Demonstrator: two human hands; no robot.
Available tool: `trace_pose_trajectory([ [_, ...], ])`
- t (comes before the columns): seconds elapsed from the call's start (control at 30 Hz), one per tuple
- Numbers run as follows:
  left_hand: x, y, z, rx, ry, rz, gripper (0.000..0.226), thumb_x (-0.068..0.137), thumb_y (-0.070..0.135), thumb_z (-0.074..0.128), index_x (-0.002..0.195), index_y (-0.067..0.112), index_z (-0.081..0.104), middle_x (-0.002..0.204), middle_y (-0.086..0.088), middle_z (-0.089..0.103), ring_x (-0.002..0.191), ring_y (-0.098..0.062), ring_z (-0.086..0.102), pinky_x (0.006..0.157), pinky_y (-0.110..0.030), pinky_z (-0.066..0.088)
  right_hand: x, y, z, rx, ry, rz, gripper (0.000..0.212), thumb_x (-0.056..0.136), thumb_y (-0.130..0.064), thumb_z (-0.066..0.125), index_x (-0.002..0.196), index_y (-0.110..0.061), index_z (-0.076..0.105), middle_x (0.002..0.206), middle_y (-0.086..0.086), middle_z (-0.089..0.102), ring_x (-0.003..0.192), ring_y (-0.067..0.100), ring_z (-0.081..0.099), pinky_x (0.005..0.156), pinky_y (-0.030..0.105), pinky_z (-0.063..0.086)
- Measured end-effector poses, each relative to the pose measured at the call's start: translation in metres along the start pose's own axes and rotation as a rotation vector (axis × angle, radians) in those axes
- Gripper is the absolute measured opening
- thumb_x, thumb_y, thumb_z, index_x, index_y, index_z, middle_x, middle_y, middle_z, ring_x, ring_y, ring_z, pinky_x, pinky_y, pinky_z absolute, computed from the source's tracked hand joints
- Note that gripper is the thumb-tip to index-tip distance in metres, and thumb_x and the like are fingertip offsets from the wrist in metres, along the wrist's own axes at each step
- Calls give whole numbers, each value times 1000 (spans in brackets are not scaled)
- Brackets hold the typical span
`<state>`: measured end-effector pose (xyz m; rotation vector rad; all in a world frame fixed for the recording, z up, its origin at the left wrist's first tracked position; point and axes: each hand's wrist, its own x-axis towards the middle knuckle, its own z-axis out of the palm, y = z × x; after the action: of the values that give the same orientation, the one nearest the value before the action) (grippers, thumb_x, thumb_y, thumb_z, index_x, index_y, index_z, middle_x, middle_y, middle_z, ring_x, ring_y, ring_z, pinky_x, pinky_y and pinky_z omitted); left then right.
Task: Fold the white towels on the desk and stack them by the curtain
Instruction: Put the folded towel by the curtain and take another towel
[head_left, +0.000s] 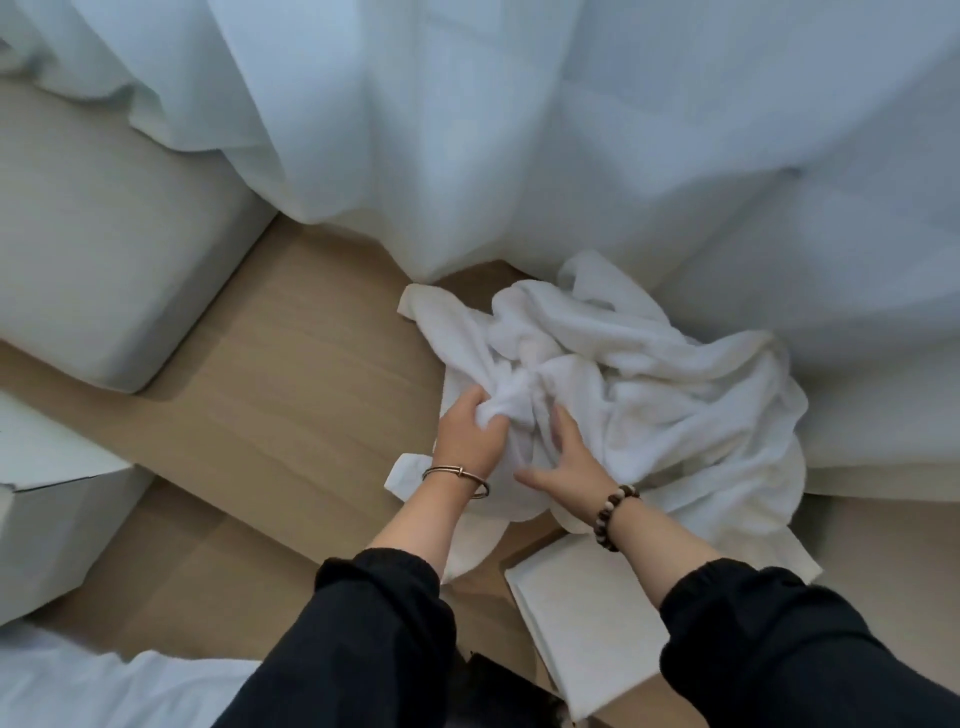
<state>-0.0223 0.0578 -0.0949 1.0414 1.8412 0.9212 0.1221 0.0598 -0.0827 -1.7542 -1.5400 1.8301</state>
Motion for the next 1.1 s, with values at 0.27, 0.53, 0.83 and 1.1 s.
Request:
trace_pose_trajectory([
  [0.27,-53,140,-27,-190,-77,224,11,65,14,46,61,19,37,57,11,33,49,-1,33,49,-11,30,-55,-53,-51,95,-44,-154,90,67,-25,81,140,-41,31,127,-24,46,106,-7,51,74,12,47],
  [0.53,-115,246,21,-145,-230,306,11,65,25,51,75,20,49,70,7,53,67,-7,51,63,-15,41,-157,-62,-131,434,238,-97,22,77,-6,72,99,-5,70,100,18,70,92,27,64,82,45,52],
  [0.83,-189,328,119,131,-793,293,38,92,45,52,121,21,55,110,2,62,103,-16,56,89,-29,41,-313,-32,-216,851,821,-65,19,77,-13,77,93,-11,67,94,14,72,91,31,69,86,45,55],
  [1.1,-365,394,256,451,-1092,611,44,97,37,44,124,5,56,120,-16,62,109,-31,56,79,-26,35,-496,73,-259,911,1303,42,15,75,-25,78,79,-25,64,82,-2,70,76,13,65,65,27,51],
])
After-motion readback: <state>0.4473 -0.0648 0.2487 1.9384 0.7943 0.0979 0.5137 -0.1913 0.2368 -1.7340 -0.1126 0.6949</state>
